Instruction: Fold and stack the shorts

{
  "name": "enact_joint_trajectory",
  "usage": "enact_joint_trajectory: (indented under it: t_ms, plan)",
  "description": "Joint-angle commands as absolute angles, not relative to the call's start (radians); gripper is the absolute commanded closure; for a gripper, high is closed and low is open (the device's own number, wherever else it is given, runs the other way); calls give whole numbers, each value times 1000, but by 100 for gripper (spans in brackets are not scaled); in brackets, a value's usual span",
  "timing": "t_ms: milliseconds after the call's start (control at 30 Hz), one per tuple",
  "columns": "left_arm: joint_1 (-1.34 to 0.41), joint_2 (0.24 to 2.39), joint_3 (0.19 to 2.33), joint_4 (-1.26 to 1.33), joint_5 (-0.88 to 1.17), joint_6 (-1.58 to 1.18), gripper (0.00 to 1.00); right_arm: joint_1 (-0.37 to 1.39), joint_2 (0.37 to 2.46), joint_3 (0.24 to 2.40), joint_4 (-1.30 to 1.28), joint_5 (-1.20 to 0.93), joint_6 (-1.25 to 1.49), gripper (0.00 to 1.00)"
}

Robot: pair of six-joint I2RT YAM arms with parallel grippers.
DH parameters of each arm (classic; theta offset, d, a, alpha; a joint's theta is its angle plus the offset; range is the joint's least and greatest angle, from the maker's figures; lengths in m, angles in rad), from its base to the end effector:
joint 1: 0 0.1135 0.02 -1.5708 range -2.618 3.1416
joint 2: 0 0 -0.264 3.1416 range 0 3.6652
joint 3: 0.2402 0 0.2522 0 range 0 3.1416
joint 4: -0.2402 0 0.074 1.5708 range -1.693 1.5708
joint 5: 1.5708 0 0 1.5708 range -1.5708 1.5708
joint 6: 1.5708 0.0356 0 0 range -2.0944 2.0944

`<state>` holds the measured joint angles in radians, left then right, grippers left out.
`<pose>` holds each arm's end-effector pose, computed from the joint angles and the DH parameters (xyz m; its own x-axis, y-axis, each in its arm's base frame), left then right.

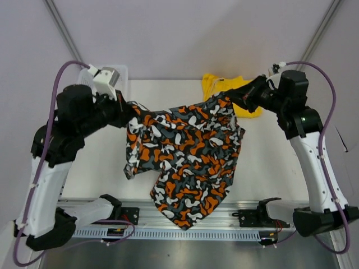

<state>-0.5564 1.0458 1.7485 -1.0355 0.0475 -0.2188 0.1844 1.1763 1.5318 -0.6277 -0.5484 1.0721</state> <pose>0.1175 -0.0750 0.5103 -0.3936 -0.0105 -0.9192 0.4920 0.8423 -0.2203 0.2206 0.0600 0.4707 -0.6973 0.6323 -0.3376 -0.0788 0.4005 0.9129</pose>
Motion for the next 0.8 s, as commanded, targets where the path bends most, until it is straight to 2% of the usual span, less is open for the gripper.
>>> enact_joint_trajectory:
  t_ms: [0,167,267,433,600,700,767]
  plan:
    - [-350,1100,1787,-979,308,-187,100,239,1207,1655,-464,-465,1091,100]
    - [-299,1135,1972,-947,380,-207,100,244,1322,1819,-312,-543,1103,100]
    - [-299,1054,1935,-853,440,-224,100,242,1312,1876,-238,-601,1120,100]
    - [-299,830,1750,-649,577,-233,100,244,1151,1784,-227,-611,1129,100]
    - [-299,710,1744,-621,660,-236,100,245,915,1697,-330,-516,1140,100]
    - [-299,699,1776,-630,655,-255,100,244,842,1693,-414,-465,1150,100]
    - [-299,738,1874,-707,622,-259,100,239,856,1742,-469,-451,1147,100]
